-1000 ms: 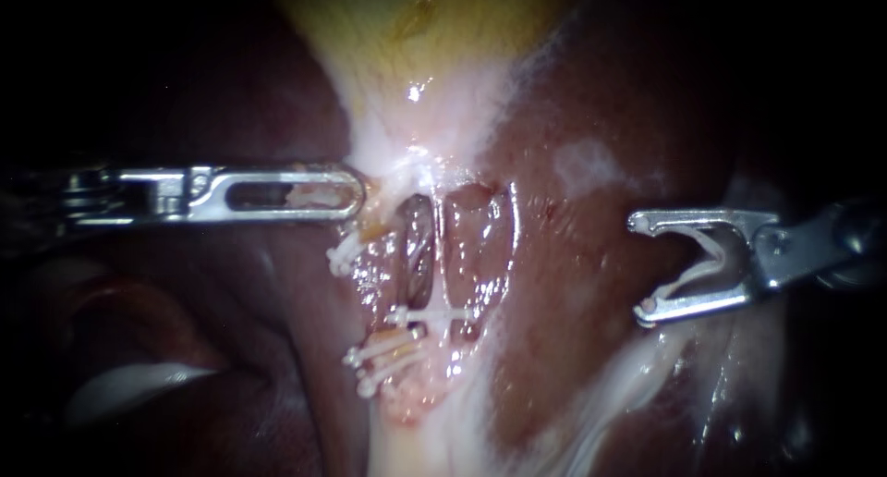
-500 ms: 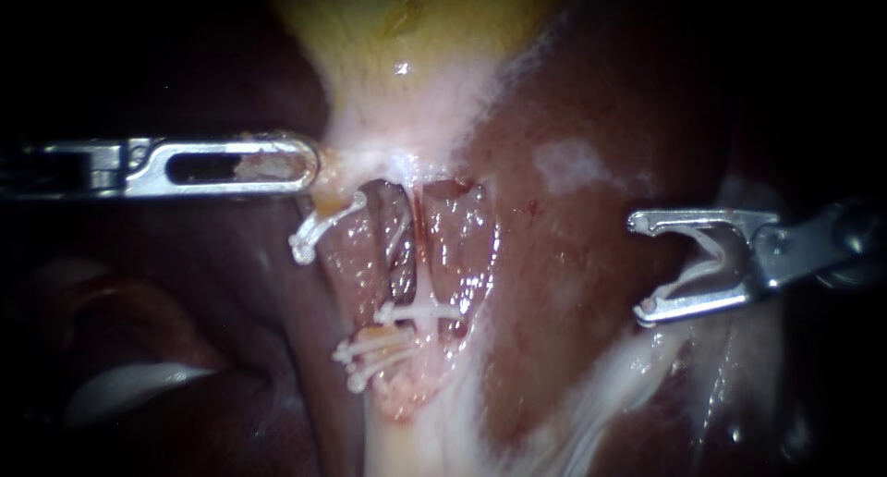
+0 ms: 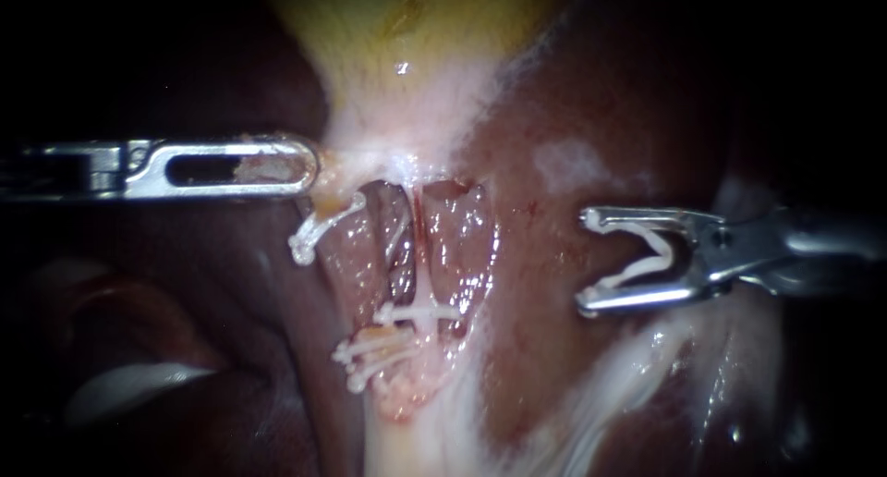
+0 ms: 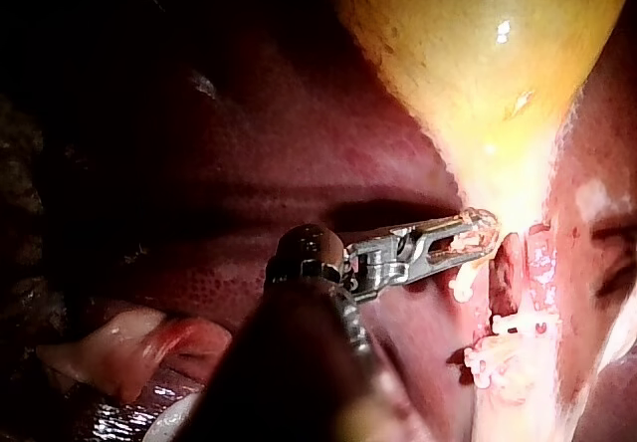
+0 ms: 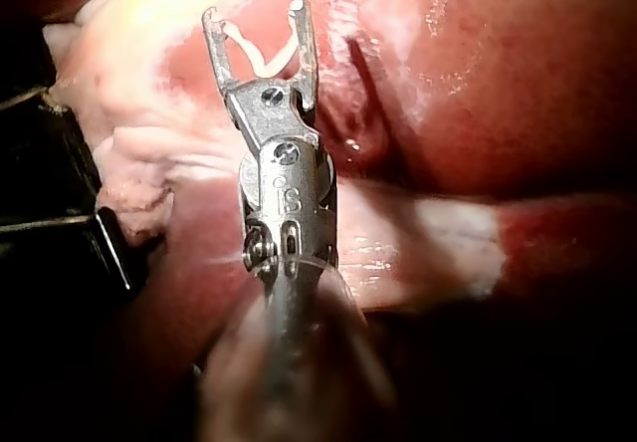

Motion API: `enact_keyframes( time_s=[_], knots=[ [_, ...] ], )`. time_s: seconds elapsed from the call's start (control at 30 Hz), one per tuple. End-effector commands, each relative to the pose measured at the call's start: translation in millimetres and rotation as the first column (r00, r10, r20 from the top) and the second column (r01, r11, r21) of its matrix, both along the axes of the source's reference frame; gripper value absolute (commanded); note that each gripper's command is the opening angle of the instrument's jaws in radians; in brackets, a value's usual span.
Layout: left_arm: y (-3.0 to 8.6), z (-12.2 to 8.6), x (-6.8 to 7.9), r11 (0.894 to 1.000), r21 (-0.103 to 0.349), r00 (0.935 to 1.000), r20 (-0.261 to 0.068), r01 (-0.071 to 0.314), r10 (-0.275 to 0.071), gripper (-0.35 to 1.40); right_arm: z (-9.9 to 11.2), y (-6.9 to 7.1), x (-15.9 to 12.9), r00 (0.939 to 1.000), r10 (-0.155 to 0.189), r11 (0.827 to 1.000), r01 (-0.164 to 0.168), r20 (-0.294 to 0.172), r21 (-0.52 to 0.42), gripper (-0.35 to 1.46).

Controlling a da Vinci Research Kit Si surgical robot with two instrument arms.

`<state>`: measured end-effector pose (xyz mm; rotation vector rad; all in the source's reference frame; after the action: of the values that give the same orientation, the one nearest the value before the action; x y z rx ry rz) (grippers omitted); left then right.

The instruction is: Clipping second clip right tube

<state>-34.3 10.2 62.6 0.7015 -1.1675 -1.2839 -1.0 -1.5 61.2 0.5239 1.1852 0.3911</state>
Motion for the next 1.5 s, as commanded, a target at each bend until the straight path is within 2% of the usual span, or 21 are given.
enact_keyframes(
  time_s=[0.03, 0.27, 0.53, 0.97, 1.27, 1.5],
  knots=[
    [0.0, 0.0, 0.0, 1.000, 0.000, 1.0000, 0.000, 0.001, -0.001, -0.35, 0.4, -0.1, 0.3, 1.0000, -0.001, 1.000, 0.001, 0.000, 0.010, 0.50],
    [-0.2, 0.0, -0.2, 1.000, -0.001, 1.0000, -0.002, 0.002, -0.002, -0.35, 3.4, -1.0, 3.1, 0.9999, 0.016, 0.997, -0.017, 0.003, 0.074, 0.49],
    [-0.3, -0.1, -0.4, 1.000, -0.002, 1.0000, -0.003, 0.004, -0.004, -0.35, 6.1, -1.5, 6.4, 0.9997, 0.023, 0.992, -0.022, -0.003, 0.128, 0.49],
    [-0.5, -0.2, -0.7, 1.000, -0.002, 1.0000, -0.004, 0.005, -0.005, -0.35, 9.8, -2.5, 10.4, 0.9997, 0.022, 0.982, -0.020, -0.009, 0.185, 0.49],
    [-0.5, -0.2, -0.7, 1.000, -0.002, 1.0000, -0.004, 0.006, -0.006, -0.35, 11.6, -3.6, 12.6, 0.9999, 0.007, 0.975, -0.003, -0.015, 0.221, 0.48],
    [-0.5, -0.2, -0.8, 1.000, -0.002, 1.0000, -0.004, 0.006, -0.006, -0.35, 11.6, -3.6, 13.5, 0.9956, 0.020, 0.958, 0.008, -0.091, 0.288, 0.47]
  ],
)
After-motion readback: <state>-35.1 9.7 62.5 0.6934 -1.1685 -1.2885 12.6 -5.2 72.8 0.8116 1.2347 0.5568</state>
